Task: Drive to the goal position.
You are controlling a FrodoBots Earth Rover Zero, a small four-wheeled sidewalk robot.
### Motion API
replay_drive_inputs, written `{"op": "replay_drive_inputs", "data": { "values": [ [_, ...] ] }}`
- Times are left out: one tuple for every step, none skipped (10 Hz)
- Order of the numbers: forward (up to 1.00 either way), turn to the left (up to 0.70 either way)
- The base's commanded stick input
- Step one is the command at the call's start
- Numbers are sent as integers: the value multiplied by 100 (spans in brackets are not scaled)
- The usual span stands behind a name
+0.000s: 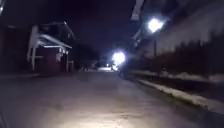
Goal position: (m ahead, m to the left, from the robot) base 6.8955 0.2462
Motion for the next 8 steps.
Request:
{"op": "replay_drive_inputs", "data": {
  "values": [
    [70, 0],
    [70, 0],
    [70, 0],
    [70, 0],
    [70, 0],
    [70, 0],
    [70, 0],
    [70, 0]
  ]
}}
